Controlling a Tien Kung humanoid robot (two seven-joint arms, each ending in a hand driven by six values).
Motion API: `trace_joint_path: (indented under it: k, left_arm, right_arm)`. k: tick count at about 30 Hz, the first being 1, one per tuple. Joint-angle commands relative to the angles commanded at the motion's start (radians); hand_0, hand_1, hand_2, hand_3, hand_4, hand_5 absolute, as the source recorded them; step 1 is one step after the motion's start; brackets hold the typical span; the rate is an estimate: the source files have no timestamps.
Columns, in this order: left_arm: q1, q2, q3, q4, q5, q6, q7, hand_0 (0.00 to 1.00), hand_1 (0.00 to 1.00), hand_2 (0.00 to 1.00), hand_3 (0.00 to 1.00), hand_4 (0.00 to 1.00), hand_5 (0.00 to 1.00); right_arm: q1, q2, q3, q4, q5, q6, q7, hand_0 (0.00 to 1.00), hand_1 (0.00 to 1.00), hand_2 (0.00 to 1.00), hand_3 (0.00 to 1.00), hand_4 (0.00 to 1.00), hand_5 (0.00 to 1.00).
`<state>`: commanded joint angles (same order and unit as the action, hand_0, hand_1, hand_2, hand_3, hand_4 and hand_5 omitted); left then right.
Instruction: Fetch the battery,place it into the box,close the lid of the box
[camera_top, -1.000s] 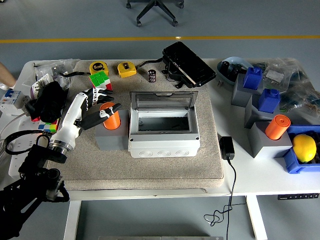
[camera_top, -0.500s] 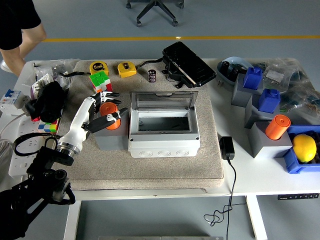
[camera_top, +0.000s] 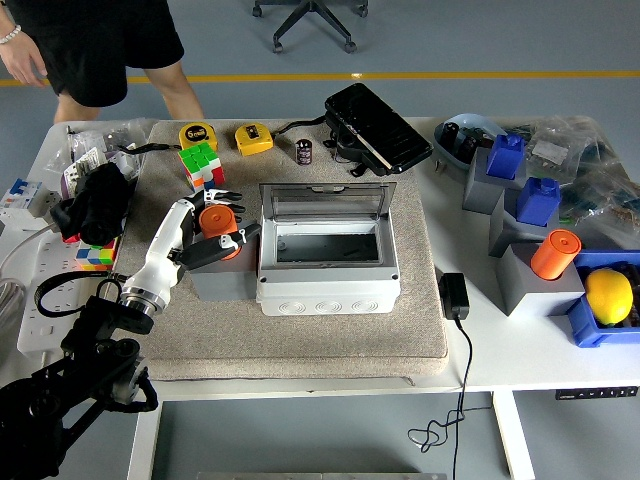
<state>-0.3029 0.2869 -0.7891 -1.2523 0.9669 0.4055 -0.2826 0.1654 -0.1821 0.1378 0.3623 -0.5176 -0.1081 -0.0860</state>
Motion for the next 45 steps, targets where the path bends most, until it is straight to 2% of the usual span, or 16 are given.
trace_joint_path:
  k: [4, 5, 10, 11, 16, 17, 22, 23, 28, 29, 34, 36, 40, 41, 45]
  left_arm:
    - [-0.004, -0.004, 0.003, 0.010, -0.008, 0.006, -0.007, 0.505, 0.447, 0.485, 0.531, 0.998, 0.146]
    - [-0.005, -0.006, 0.003, 0.013, -0.009, 0.008, -0.010, 0.512, 0.408, 0.411, 0.462, 0.998, 0.060]
    - [-0.013, -0.012, 0.007, 0.024, -0.019, 0.013, -0.021, 0.512, 0.408, 0.411, 0.462, 0.998, 0.060]
    - [-0.015, -0.015, 0.007, 0.028, -0.025, 0.013, -0.023, 0.409, 0.336, 0.333, 0.334, 0.971, 0.002]
    - [-0.029, -0.026, 0.014, 0.041, -0.049, 0.012, -0.029, 0.409, 0.336, 0.333, 0.334, 0.971, 0.002]
    - [-0.032, -0.028, 0.016, 0.043, -0.051, 0.013, -0.031, 0.245, 0.252, 0.258, 0.218, 0.874, 0.002]
    - [-0.041, -0.039, 0.018, 0.047, -0.066, 0.015, -0.037, 0.245, 0.252, 0.258, 0.218, 0.874, 0.002]
    - [-0.042, -0.041, 0.018, 0.048, -0.067, 0.015, -0.037, 0.184, 0.202, 0.215, 0.200, 0.821, 0.002]
    - [-0.047, -0.048, 0.020, 0.051, -0.072, 0.014, -0.038, 0.184, 0.202, 0.215, 0.200, 0.821, 0.002]
    - [-0.048, -0.049, 0.019, 0.051, -0.072, 0.013, -0.037, 0.147, 0.163, 0.181, 0.189, 0.776, 0.002]
    - [-0.050, -0.053, 0.022, 0.050, -0.072, 0.010, -0.035, 0.147, 0.163, 0.181, 0.189, 0.776, 0.002]
    - [-0.050, -0.053, 0.022, 0.048, -0.071, 0.010, -0.035, 0.121, 0.130, 0.155, 0.178, 0.771, 0.002]
    - [-0.047, -0.050, 0.014, 0.031, -0.065, 0.012, -0.033, 0.121, 0.130, 0.155, 0.178, 0.771, 0.002]
    - [-0.046, -0.047, 0.008, 0.020, -0.057, 0.015, -0.031, 0.128, 0.152, 0.164, 0.180, 0.816, 0.002]
    - [-0.042, -0.034, -0.010, -0.022, -0.018, 0.022, -0.023, 0.128, 0.152, 0.164, 0.180, 0.816, 0.002]
  right_arm:
    - [0.001, 0.001, 0.000, 0.001, -0.001, 0.000, 0.000, 0.606, 0.634, 0.616, 0.548, 0.930, 0.471]
    - [0.001, 0.001, -0.001, 0.000, 0.000, 0.000, 0.000, 0.610, 0.634, 0.616, 0.550, 0.930, 0.471]
    - [0.000, 0.002, -0.005, 0.000, 0.002, 0.000, 0.000, 0.610, 0.634, 0.616, 0.550, 0.930, 0.471]
    - [0.001, 0.002, -0.005, 0.000, 0.001, 0.001, 0.000, 0.606, 0.634, 0.616, 0.550, 0.930, 0.471]
    - [0.003, 0.001, -0.002, 0.000, 0.001, 0.000, 0.000, 0.606, 0.634, 0.616, 0.550, 0.930, 0.471]
    - [0.003, 0.001, -0.002, 0.000, 0.001, 0.000, 0.001, 0.607, 0.634, 0.616, 0.550, 0.930, 0.469]
    - [0.002, 0.001, -0.003, 0.000, 0.002, -0.001, 0.001, 0.607, 0.634, 0.616, 0.550, 0.930, 0.469]
    - [0.002, 0.002, -0.004, -0.001, 0.002, -0.001, 0.002, 0.608, 0.634, 0.615, 0.549, 0.929, 0.468]
    - [0.001, 0.003, -0.005, 0.000, 0.003, -0.004, 0.005, 0.608, 0.634, 0.615, 0.549, 0.929, 0.468]
    - [0.001, 0.004, -0.006, 0.000, 0.004, -0.005, 0.007, 0.606, 0.634, 0.615, 0.549, 0.930, 0.467]
    - [0.002, 0.003, -0.005, 0.000, 0.004, -0.007, 0.010, 0.606, 0.634, 0.615, 0.549, 0.930, 0.467]
    - [0.002, 0.003, -0.005, 0.000, 0.005, -0.008, 0.011, 0.605, 0.633, 0.615, 0.548, 0.930, 0.467]
    - [0.002, 0.002, -0.004, 0.000, 0.004, -0.010, 0.013, 0.605, 0.633, 0.615, 0.548, 0.930, 0.467]
    - [0.003, 0.002, -0.004, 0.000, 0.004, -0.010, 0.014, 0.605, 0.632, 0.615, 0.551, 0.930, 0.467]
    - [0.001, 0.004, -0.005, 0.000, 0.005, -0.011, 0.015, 0.605, 0.632, 0.615, 0.551, 0.930, 0.467]
